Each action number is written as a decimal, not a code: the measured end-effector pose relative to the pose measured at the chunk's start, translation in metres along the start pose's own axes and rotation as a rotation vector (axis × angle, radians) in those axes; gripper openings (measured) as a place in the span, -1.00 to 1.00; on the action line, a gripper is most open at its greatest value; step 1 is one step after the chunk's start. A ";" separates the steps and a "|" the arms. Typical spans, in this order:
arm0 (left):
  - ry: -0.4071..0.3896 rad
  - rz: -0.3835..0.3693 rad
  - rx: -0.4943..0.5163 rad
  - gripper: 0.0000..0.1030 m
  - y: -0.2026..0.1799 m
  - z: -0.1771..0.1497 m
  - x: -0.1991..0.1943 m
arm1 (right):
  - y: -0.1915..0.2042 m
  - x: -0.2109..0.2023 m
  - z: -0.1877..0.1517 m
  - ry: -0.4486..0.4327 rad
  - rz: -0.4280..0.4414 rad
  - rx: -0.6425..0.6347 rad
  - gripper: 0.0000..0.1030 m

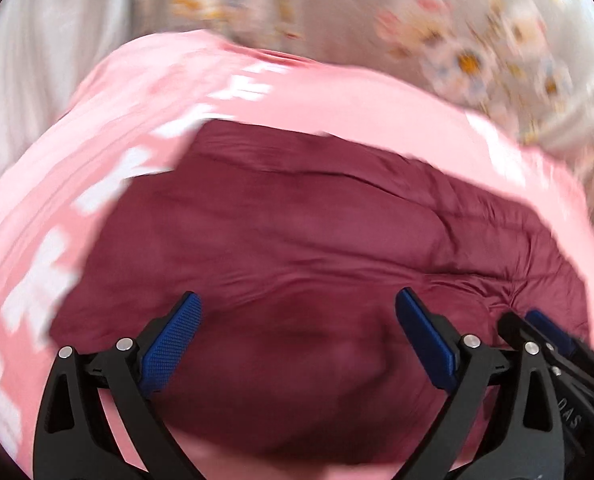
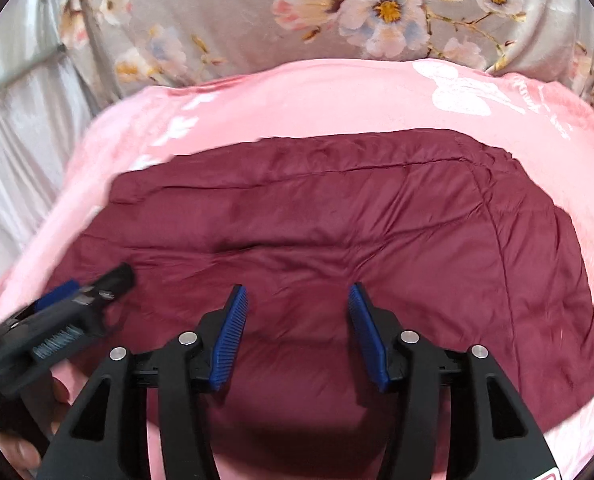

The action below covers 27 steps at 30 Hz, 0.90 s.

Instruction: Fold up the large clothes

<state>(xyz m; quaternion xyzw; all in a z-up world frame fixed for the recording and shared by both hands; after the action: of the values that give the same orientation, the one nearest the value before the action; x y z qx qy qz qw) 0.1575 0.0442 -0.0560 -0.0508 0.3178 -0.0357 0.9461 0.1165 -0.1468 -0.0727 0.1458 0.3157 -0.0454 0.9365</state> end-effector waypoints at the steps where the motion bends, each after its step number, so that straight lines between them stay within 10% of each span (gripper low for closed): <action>1: -0.002 0.017 -0.035 0.87 0.017 0.004 -0.008 | 0.006 -0.006 -0.002 0.003 0.008 -0.007 0.01; 8: 0.049 0.107 -0.306 0.86 0.126 -0.007 -0.034 | 0.043 -0.025 -0.027 0.004 0.026 -0.123 0.05; 15: 0.098 -0.003 -0.306 0.81 0.104 -0.020 -0.021 | 0.049 -0.021 -0.040 0.006 0.009 -0.202 0.07; 21: 0.124 -0.071 -0.272 -0.10 0.069 -0.013 -0.018 | 0.052 -0.034 -0.039 0.016 0.065 -0.146 -0.59; 23: 0.084 -0.082 -0.232 -0.49 0.060 0.001 -0.029 | 0.055 -0.032 -0.044 0.024 0.060 -0.170 -0.60; 27: -0.008 -0.156 -0.174 -0.68 0.032 0.037 -0.059 | 0.055 -0.024 -0.052 0.026 0.054 -0.186 -0.60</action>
<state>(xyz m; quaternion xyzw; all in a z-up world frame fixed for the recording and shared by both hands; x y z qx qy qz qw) 0.1339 0.0844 0.0048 -0.1577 0.3109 -0.0814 0.9337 0.0773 -0.0791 -0.0843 0.0674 0.3267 0.0113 0.9427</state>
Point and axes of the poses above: each gripper's, at about its wrist camera, not at the fingertips, and x roughly the way its jaws point, y to its left, z to its top, the point moved 8 cm from there along x, roughly the way its jaws point, and after that the axes turned 14 degrees about -y, right-handed, at the moved point
